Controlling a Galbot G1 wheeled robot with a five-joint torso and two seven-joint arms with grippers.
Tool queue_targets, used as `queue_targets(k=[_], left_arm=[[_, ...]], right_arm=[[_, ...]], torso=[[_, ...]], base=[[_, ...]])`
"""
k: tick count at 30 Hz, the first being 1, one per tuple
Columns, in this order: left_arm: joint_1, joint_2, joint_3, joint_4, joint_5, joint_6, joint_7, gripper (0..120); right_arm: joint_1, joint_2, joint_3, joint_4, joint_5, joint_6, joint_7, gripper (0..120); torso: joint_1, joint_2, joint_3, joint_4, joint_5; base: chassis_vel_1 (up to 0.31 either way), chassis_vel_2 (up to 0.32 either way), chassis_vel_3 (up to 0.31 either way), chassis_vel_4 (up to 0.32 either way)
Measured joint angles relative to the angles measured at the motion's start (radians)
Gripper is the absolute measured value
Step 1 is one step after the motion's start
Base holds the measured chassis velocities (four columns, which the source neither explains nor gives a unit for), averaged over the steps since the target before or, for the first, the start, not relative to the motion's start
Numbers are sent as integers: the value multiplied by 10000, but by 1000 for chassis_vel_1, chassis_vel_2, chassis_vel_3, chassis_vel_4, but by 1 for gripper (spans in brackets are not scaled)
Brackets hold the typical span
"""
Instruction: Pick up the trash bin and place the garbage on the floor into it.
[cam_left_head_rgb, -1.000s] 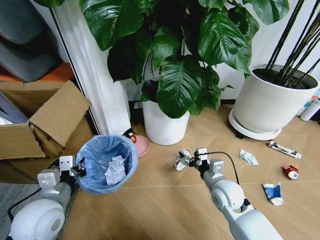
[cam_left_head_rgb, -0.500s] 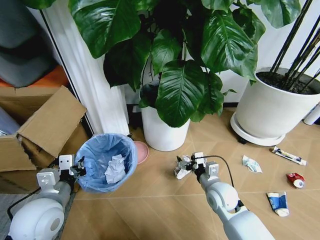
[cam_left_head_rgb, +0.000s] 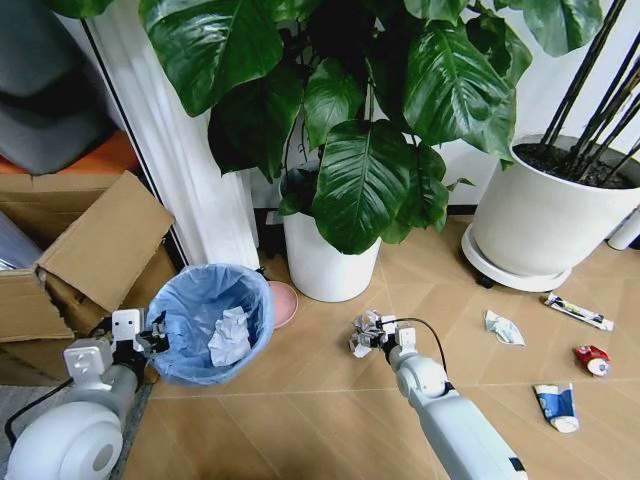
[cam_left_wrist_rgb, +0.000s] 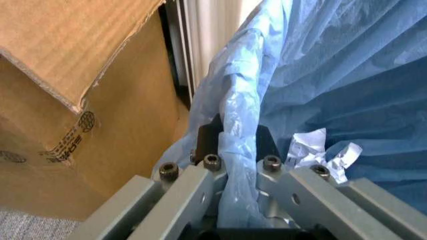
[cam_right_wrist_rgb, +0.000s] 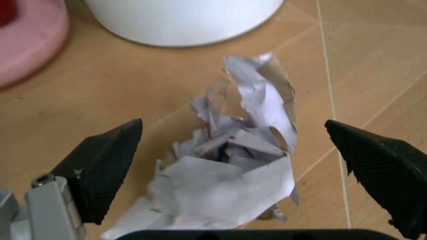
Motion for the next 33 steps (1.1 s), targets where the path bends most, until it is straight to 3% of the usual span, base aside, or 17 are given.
queue_targets(k=[3,13,16,20,33], left_arm=[[53,0,-19,-34,12,-5,-32,0],[77,0,-24,-40,34,-13,-51,0],[102,14,-23,-58,40,-18,-54,0],[108,49,-24,-67,42,-25,-72,0],[22,114,1,-22,-10,-24,-72,0]], right_arm=[[310,83,-26,-699,-44,84,-175,100],[436,186,0,-1043,-254,381,-388,100],[834,470,60,-1793,-569,791,-652,93],[1258,772,169,-2698,-908,1093,-879,73],[1270,866,325,-3053,-991,1159,-883,30]], torso=[[0,0,0,1,0],[0,0,-1,-7,-6],[0,0,0,2,3],[-1,0,-1,2,2],[-1,0,0,-1,0]], base=[[0,0,0,0],[0,0,0,0],[0,0,0,0],[0,0,0,0],[0,0,0,0]])
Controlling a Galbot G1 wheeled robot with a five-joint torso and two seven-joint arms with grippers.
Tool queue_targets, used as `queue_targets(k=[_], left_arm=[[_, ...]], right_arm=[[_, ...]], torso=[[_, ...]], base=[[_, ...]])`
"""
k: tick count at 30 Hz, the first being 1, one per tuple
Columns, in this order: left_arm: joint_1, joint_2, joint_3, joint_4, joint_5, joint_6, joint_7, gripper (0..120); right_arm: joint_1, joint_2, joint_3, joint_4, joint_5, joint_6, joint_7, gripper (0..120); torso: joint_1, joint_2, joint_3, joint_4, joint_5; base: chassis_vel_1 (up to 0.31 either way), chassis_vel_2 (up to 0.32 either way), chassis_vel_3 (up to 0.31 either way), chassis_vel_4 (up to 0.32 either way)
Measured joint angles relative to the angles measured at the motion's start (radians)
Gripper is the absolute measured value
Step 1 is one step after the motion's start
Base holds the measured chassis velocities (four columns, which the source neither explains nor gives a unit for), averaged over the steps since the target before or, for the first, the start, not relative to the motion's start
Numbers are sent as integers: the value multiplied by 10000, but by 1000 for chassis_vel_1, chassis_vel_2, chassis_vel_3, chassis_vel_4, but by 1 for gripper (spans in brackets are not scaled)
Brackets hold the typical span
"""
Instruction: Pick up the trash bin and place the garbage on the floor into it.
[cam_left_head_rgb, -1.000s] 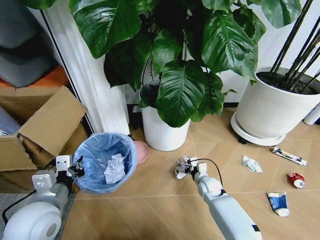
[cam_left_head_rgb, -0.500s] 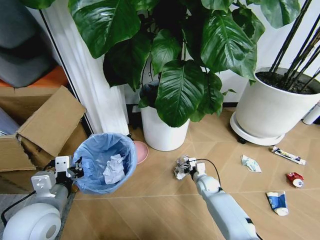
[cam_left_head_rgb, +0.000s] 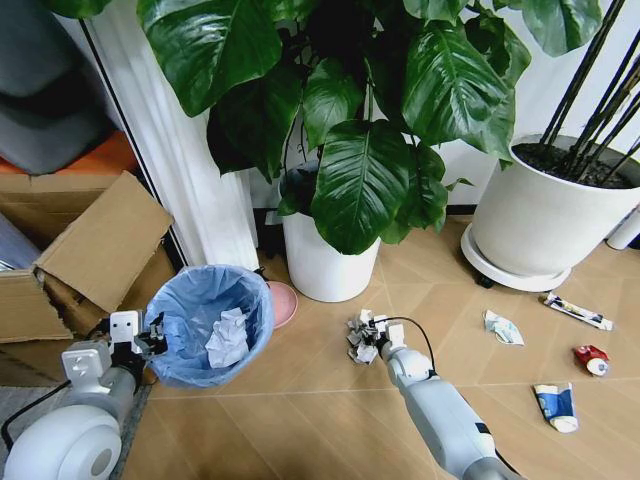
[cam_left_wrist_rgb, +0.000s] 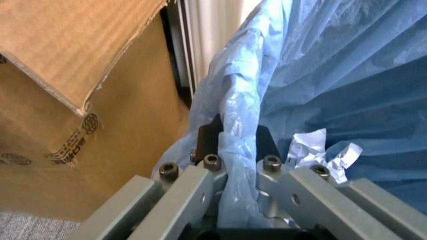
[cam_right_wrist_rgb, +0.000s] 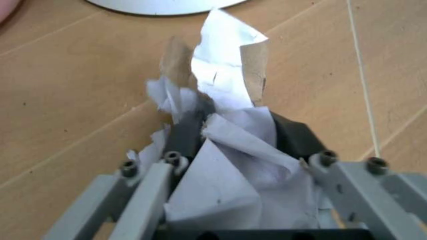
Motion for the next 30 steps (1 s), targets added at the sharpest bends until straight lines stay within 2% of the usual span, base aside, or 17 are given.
queue_targets(k=[1,3,7,10,15,18,19,22,23,28,29,30], left_arm=[[-3,1,3,2,-1,0,0,0],[-17,2,12,15,-9,4,0,0],[-31,3,23,16,-25,12,0,0],[-48,5,24,16,-36,18,1,0],[-36,-9,31,16,-38,28,1,0],[-8,-36,40,16,-33,36,-2,0],[-8,-36,40,16,-33,36,-2,0],[26,-41,38,35,-24,53,-8,0],[26,-41,38,35,-24,53,-8,0],[24,-34,-3,149,-97,71,-63,0],[24,-34,-3,149,-97,71,-63,0],[10,-40,-4,186,-109,72,-72,0]], right_arm=[[-6,0,4,0,0,0,3,28],[-41,-10,24,0,0,3,18,16],[-63,-20,94,21,22,16,64,8],[-134,-67,161,251,145,13,176,2],[-404,-281,208,1105,571,-96,256,2],[-821,-615,42,2597,1336,-423,410,2],[-821,-615,42,2597,1336,-423,410,2],[-1338,-1109,-311,4839,2191,-905,625,2],[-1338,-1109,-311,4839,2191,-905,625,2],[-1672,-1836,-465,8477,2916,-1555,878,2],[-1672,-1836,-465,8477,2916,-1555,878,2],[-1665,-2003,-501,9065,3177,-1729,1005,2]], torso=[[0,0,0,0,0],[0,0,0,0,1],[0,0,0,1,2],[0,0,0,0,3],[0,0,1,1,3],[0,0,0,-1,0],[0,0,0,-1,0],[0,0,-1,1,0],[0,0,-1,1,0],[0,0,0,1,0],[0,0,0,1,0],[0,1,-1,1,2]], base=[[0,0,0,0],[0,0,0,0],[0,0,0,0],[0,0,0,0],[0,0,0,0],[0,0,0,0],[0,0,0,0],[0,0,0,0],[0,0,0,0],[0,0,0,0],[0,0,0,0],[0,0,0,0]])
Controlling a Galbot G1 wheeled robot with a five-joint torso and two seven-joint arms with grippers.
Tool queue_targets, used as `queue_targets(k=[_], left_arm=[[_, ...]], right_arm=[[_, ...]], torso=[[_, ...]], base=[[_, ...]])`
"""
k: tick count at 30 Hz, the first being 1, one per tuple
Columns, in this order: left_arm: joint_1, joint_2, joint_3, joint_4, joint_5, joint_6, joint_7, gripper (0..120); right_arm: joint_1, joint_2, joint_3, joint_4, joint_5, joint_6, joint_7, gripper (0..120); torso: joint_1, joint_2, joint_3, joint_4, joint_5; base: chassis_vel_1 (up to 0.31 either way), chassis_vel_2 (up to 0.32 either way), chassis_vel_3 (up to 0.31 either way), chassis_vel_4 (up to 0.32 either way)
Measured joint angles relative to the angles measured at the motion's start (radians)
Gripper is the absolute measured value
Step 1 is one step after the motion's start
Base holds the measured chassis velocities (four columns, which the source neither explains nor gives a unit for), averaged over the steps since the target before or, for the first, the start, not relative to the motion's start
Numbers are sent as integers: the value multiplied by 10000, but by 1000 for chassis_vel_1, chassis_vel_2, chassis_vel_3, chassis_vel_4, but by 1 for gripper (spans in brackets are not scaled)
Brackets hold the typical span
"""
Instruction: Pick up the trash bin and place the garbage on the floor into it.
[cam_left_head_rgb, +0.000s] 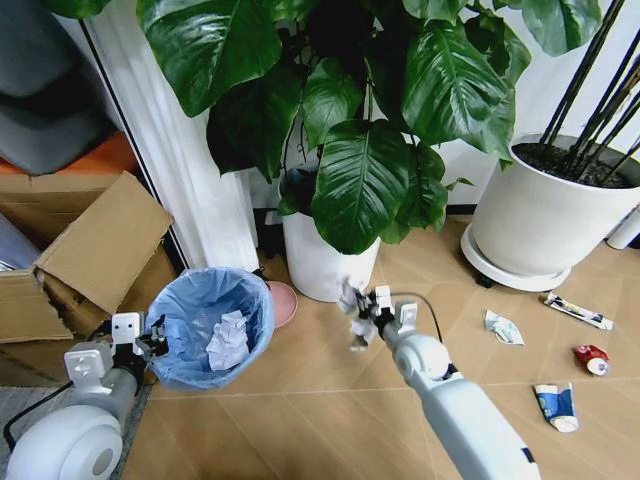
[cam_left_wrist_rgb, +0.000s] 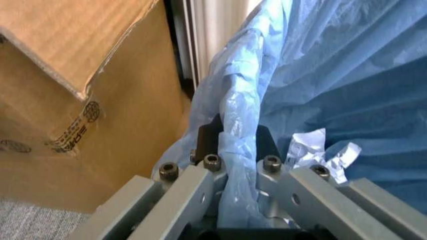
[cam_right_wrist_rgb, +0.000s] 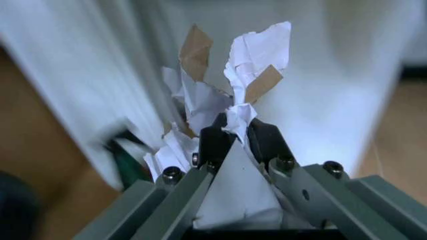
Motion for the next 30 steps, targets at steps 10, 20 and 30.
queue_targets(k=[10,20,30], left_arm=[[-151,-24,190,247,-208,105,-14,0],[-602,546,482,543,-1109,130,304,0],[-713,883,562,456,-1298,206,469,0]], right_arm=[[664,-2150,-717,3747,2699,-917,533,2],[1728,-1996,-2176,4126,3497,-796,411,2],[3125,-539,-3751,2726,3111,-560,521,2]], torso=[[0,1,0,-1,0],[0,1,1,-2,-2],[0,0,2,1,-2]], base=[[0,0,0,0],[0,0,0,0],[0,0,0,0]])
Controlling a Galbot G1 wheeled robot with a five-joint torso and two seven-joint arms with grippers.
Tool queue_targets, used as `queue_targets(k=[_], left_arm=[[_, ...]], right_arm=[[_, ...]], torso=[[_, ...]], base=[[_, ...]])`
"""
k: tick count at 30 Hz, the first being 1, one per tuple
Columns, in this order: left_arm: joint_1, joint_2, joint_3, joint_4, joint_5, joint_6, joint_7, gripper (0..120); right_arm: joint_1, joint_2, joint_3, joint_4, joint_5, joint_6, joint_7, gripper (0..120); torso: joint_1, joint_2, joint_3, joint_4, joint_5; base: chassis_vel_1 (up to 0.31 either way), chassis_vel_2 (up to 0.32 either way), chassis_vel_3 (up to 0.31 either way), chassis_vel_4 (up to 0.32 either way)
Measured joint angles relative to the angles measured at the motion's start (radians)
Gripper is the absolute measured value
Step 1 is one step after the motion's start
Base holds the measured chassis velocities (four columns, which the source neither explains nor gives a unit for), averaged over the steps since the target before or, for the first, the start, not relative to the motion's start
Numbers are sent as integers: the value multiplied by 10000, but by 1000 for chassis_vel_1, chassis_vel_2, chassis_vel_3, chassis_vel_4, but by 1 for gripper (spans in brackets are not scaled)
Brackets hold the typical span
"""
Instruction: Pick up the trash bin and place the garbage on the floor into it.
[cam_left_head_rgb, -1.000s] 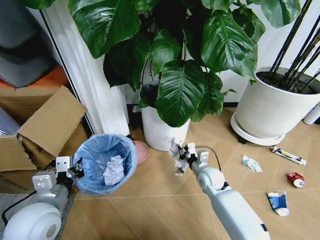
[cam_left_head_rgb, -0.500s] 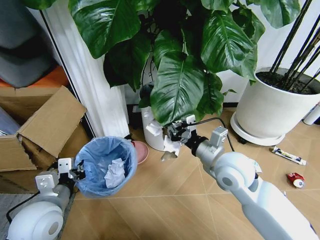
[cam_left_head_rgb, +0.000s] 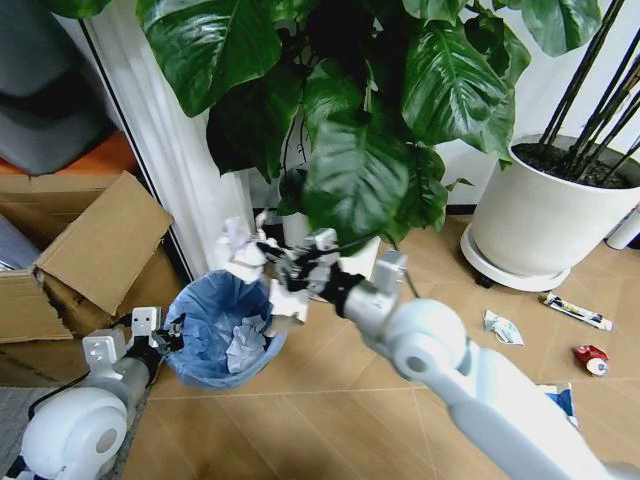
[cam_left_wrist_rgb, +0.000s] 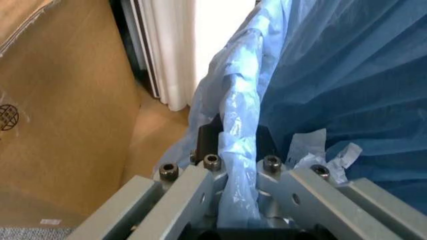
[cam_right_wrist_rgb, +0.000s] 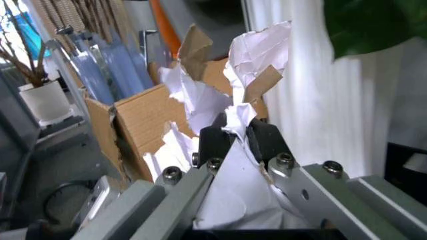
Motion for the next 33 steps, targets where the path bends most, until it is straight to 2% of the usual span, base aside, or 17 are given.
queue_targets(k=[9,12,15,16,20,21,24,25,28,30,33], left_arm=[[49,-48,-58,-48,6,35,11,0],[27,-55,-59,-49,-3,42,11,0],[-9,-40,-60,-50,-31,54,11,0],[-9,-40,-60,-50,-31,54,11,0],[-41,-56,-22,-30,-40,59,11,0],[-41,-56,-22,-30,-40,59,11,0],[-69,-59,-11,-1,-40,60,16,0],[-69,-59,-11,-1,-40,60,16,0],[-93,-64,-2,19,-41,60,17,0],[-93,-75,-2,23,-37,60,17,0],[-71,-175,-58,36,87,52,17,0]], right_arm=[[342,270,-643,-927,-571,88,-101,2],[365,335,-801,-1084,-649,74,-99,8],[380,423,-943,-1250,-724,68,-89,22],[380,423,-943,-1250,-724,68,-89,22],[416,472,-1009,-1400,-767,70,-71,41],[416,472,-1009,-1400,-767,70,-71,41],[438,459,-1020,-1449,-779,71,-61,55],[438,459,-1020,-1449,-779,71,-61,55],[447,504,-1013,-1455,-777,71,-23,71],[444,505,-992,-1450,-776,71,-2,73],[320,446,-774,-1285,-776,74,183,88]], torso=[[0,0,0,-3,1],[0,0,0,-3,0],[0,0,0,-2,0],[0,0,0,-2,0],[0,0,0,-2,0],[0,0,0,-2,0],[0,0,-1,-2,0],[0,0,-1,-2,0],[0,0,-1,-2,1],[0,0,-1,-2,1],[0,0,-1,-1,1]], base=[[0,0,0,0],[0,0,0,0],[0,0,0,0],[0,0,0,0],[0,0,0,0],[0,0,0,0],[0,0,0,0],[0,0,0,0],[0,0,0,0],[0,0,0,0],[0,0,0,0]])
